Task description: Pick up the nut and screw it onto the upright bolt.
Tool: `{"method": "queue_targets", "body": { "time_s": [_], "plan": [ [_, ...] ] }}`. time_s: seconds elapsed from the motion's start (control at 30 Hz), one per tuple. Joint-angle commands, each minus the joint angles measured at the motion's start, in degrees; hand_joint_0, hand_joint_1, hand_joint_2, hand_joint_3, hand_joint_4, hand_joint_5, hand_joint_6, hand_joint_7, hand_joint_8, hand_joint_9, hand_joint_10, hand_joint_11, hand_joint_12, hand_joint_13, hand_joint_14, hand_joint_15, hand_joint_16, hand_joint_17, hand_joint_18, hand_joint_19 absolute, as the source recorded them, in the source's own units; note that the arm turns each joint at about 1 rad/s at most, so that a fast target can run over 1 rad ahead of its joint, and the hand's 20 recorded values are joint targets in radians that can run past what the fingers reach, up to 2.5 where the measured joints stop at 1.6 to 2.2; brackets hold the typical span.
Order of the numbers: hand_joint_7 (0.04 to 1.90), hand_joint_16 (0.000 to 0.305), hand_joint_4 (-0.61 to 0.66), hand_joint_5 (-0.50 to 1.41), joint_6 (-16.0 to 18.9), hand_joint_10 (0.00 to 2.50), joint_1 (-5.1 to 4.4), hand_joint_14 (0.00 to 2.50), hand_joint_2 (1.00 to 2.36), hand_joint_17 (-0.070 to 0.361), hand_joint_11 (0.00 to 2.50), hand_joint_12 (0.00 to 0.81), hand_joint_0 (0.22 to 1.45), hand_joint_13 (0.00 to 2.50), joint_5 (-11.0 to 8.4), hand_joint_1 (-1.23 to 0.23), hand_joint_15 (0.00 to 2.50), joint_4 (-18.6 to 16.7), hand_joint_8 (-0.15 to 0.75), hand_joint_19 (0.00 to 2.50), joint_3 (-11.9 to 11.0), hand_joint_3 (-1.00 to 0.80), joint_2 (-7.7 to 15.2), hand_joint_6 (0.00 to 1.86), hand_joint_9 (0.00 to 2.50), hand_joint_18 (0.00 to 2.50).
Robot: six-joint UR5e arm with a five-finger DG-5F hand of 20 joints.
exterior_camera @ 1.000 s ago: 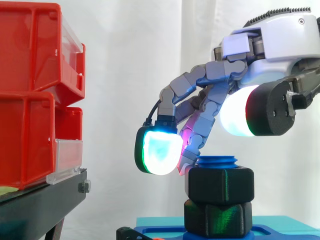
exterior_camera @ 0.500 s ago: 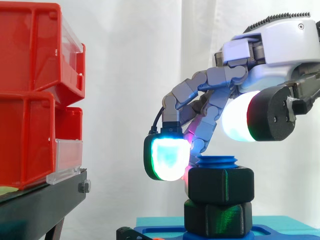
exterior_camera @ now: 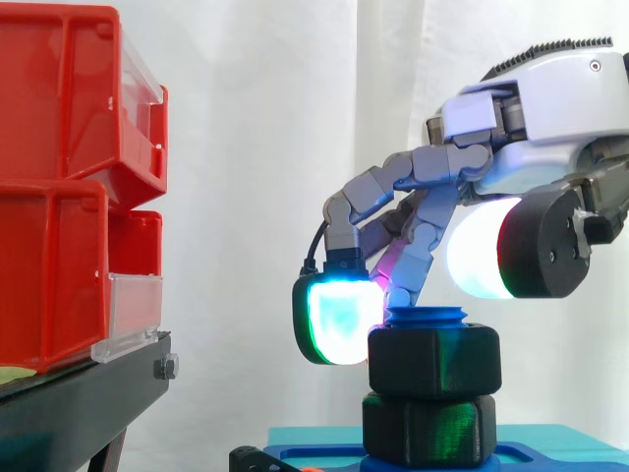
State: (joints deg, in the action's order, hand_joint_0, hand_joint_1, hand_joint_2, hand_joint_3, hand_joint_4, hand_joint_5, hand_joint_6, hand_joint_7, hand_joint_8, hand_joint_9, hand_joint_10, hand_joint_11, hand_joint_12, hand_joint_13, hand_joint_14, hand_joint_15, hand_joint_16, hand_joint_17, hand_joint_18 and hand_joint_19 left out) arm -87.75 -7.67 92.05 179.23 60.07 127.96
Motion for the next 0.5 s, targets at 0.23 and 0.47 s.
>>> {"method": "queue_targets", "body": {
  "time_s": [0.23, 0.47],
  "plan": [
    [1.41, 0.027, 0.18, 0.0, 0.0, 0.0, 0.46, 0.0, 1.0, 0.062, 0.0, 0.19, 0.5, 0.89, 0.06, -0.3, 0.0, 0.2, 0.256, 0.03, 0.2, -0.5, 0.0, 0.5, 1.03, 0.52],
    [1.56, 0.027, 0.14, 0.02, 0.0, 0.0, 1.16, 0.0, 1.0, 0.061, 0.0, 0.186, 0.5, 0.91, 1.12, -0.29, 0.0, 0.2, 0.257, 0.04, 0.2, -0.5, 0.0, 0.5, 1.07, 0.53]
  ]
}}
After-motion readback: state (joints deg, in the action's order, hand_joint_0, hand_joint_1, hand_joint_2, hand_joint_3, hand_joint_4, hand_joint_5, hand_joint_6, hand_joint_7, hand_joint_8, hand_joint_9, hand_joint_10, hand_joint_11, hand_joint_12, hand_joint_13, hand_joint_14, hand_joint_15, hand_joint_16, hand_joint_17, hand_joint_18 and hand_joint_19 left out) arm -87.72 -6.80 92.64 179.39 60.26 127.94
